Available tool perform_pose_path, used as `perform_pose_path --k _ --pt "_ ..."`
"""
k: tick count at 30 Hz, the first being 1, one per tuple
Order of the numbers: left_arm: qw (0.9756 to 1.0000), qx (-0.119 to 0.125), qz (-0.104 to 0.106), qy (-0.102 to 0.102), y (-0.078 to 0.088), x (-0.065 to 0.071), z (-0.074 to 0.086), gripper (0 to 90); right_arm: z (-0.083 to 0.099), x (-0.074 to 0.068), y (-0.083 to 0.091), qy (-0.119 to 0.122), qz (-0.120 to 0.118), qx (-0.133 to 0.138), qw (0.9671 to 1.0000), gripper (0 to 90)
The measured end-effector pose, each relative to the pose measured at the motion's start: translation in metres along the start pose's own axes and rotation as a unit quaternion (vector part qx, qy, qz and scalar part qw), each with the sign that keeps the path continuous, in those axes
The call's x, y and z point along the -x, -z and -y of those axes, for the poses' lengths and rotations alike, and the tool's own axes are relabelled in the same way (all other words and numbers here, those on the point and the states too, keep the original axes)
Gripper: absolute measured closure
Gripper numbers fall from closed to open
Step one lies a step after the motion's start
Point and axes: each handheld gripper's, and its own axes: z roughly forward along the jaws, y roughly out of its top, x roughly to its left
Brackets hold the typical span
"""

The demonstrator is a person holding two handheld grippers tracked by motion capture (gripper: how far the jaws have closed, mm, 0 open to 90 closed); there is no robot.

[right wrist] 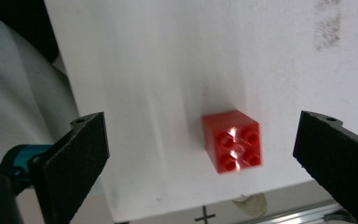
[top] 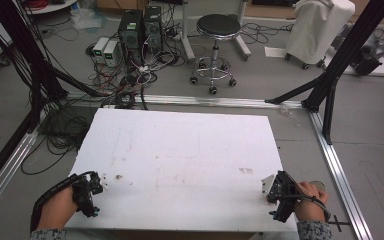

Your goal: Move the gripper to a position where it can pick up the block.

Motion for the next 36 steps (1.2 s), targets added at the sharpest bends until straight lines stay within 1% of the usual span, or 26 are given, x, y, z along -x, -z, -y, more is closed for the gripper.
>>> perform_pose_path --k 1,3,5,7,8,9,10,11,12,13,15,16,19,20,21,22,23,26,27,28,31,32,34,35,36 --pt "1.0 -0.001 0.0 -0.001 0.0 0.0 0.0 21.7 0.0 0.0 0.0 0.0 0.0 0.0 1.0 2.6" --pt "1.0 0.001 0.0 0.0 0.0 0.001 -0.001 21.7 0.006 0.005 0.001 0.001 -0.005 -0.002 1.0 2.6" --pt "1.0 -0.001 0.0 -0.002 0.0 0.0 -0.001 21.6 0.01 0.009 0.002 0.009 -0.006 -0.001 0.9999 2.6" --pt "1.0 0.001 -0.001 -0.001 0.0 0.001 -0.001 21.7 0.014 0.013 0.002 0.012 -0.009 0.0 0.9999 2.6" --pt "1.0 0.001 -0.001 -0.001 0.0 0.001 -0.001 21.7 0.015 0.015 0.002 0.021 -0.01 0.0 0.9997 2.6" --pt "1.0 0.001 -0.002 -0.001 0.0 0.001 -0.001 21.7 0.016 0.017 0.0 0.045 -0.012 -0.006 0.9989 2.6" --pt "1.0 0.001 -0.002 -0.001 0.0 0.001 -0.001 21.7 0.016 0.018 -0.002 0.053 -0.012 -0.013 0.9984 2.6" --pt "1.0 0.001 -0.002 -0.001 0.0 0.001 -0.001 21.6 0.017 0.019 -0.004 0.056 -0.019 -0.016 0.9981 2.6" --pt "1.0 0.0 -0.002 -0.002 -0.001 0.001 -0.001 21.6 0.017 0.019 -0.004 0.056 -0.019 -0.016 0.9981 2.6" --pt "1.0 -0.001 -0.001 -0.003 -0.001 0.001 -0.001 21.7 0.019 0.022 -0.007 0.059 -0.026 -0.01 0.9979 2.6" --pt "1.0 0.0 0.0 -0.003 -0.001 0.001 -0.001 21.7 0.019 0.023 -0.009 0.057 -0.026 -0.008 0.998 2.6" --pt "1.0 0.0 -0.001 -0.004 -0.001 0.001 -0.002 21.7 0.021 0.026 -0.013 0.056 -0.028 -0.007 0.998 2.6" --pt "1.0 -0.001 0.0 -0.004 -0.001 0.001 -0.002 21.7 0.022 0.028 -0.018 0.058 -0.03 -0.009 0.9978 2.6" --pt "1.0 -0.002 -0.002 -0.004 -0.002 0.001 -0.002 21.7 0.023 0.03 -0.022 0.061 -0.032 -0.011 0.9975 2.6" --pt "1.0 -0.001 -0.002 -0.003 -0.002 0.001 -0.002 21.6 0.023 0.031 -0.024 0.059 -0.038 -0.015 0.9974 2.6" --pt "1.0 -0.001 -0.002 -0.003 -0.002 0.001 -0.002 21.6 0.023 0.031 -0.024 0.059 -0.038 -0.015 0.9974 2.6" --pt "1.0 -0.002 -0.002 -0.004 -0.002 0.001 -0.002 21.7 0.023 0.034 -0.027 0.064 -0.038 -0.022 0.997 2.6" --pt "1.0 -0.002 -0.001 -0.006 -0.003 0.001 -0.003 21.7 0.022 0.036 -0.03 0.065 -0.04 -0.023 0.9968 2.6" --pt "1.0 -0.001 -0.002 -0.007 -0.003 0.001 -0.003 21.7 0.022 0.037 -0.032 0.067 -0.042 -0.026 0.9965 2.6" --pt "1.0 0.0 -0.001 -0.006 -0.003 0.001 -0.003 21.7 0.021 0.039 -0.036 0.062 -0.05 -0.029 0.9964 2.6" --pt "1.0 0.001 -0.002 -0.005 -0.002 0.001 -0.002 21.7 0.02 0.04 -0.039 0.062 -0.052 -0.033 0.9962 2.6" --pt "1.0 0.001 -0.002 -0.005 -0.002 0.001 -0.002 21.7 0.019 0.04 -0.044 0.062 -0.057 -0.033 0.9959 2.6" --pt "1.0 0.001 0.0 -0.003 -0.002 0.001 -0.002 21.7 0.019 0.041 -0.046 0.063 -0.057 -0.035 0.9957 2.6" --pt "1.0 0.001 0.0 -0.003 -0.002 0.001 -0.002 21.7 0.018 0.04 -0.048 0.061 -0.062 -0.039 0.9955 2.6" --pt "1.0 0.001 -0.001 -0.002 -0.002 0.001 -0.002 21.7 0.018 0.041 -0.05 0.067 -0.064 -0.039 0.995 2.6"
